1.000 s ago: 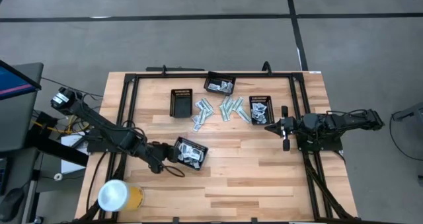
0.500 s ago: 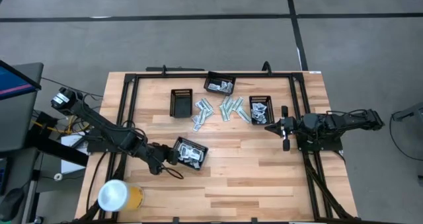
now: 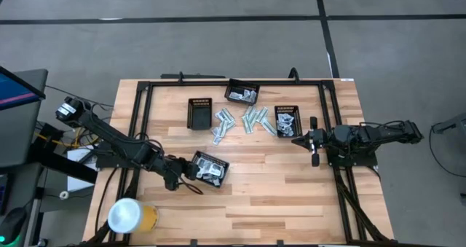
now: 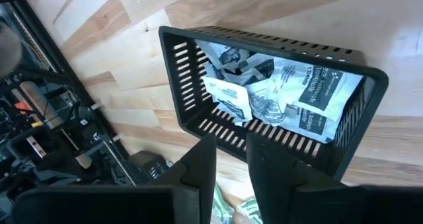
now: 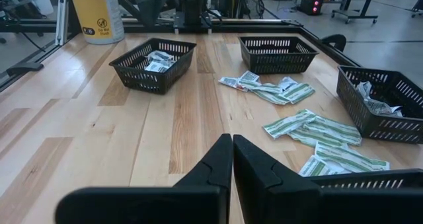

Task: Pick & Place First Aid Supplies
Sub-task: Put the green bandage into the left black bin

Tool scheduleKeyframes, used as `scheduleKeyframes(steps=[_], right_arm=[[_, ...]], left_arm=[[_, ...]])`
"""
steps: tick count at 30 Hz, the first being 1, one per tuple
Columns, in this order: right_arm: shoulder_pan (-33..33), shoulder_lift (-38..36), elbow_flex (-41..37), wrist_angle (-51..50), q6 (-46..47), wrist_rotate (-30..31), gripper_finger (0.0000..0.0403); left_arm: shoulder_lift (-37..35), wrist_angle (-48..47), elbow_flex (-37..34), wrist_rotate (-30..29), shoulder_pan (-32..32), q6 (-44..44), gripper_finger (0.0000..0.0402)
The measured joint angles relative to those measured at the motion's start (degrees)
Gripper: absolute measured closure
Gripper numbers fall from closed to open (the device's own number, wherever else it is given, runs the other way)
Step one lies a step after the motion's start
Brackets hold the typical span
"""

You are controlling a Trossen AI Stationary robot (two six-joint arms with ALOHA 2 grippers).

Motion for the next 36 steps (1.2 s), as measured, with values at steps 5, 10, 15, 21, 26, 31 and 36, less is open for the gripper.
scheduleKeyframes(steps=[5,10,15,21,26,31,36], right_arm=[[0.02,0.00,0.00,0.02,-0.01,0.00,0.0395],[0.01,0.00,0.00,0.00,-0.02,0.00,0.0395],[0.00,0.00,0.00,0.02,-0.02,0.00,0.0395],[0.00,0.00,0.00,0.01,-0.01,0.00,0.0395],[0.01,0.00,0.00,0.00,0.00,0.00,0.0395],[0.02,0.00,0.00,0.00,-0.02,0.00,0.0395],[0.00,-0.02,0.00,0.02,-0.02,0.00,0.0395]], left_arm=[[0.00,3.21,-0.06,1.77,-0.45,-6.90,0.0312],[0.00,16.27,-0.07,6.72,-1.09,-17.42,0.0312],[-0.04,23.37,-0.04,8.88,-1.27,-27.00,0.0312],[-2.02,25.84,-0.04,7.87,0.87,-42.65,0.0312],[-3.77,25.85,-0.04,7.23,4.87,-49.36,0.0312],[-3.98,25.98,-0.04,7.08,11.64,-55.92,0.0312],[-3.93,26.27,-0.04,7.64,19.19,-55.70,0.0312]])
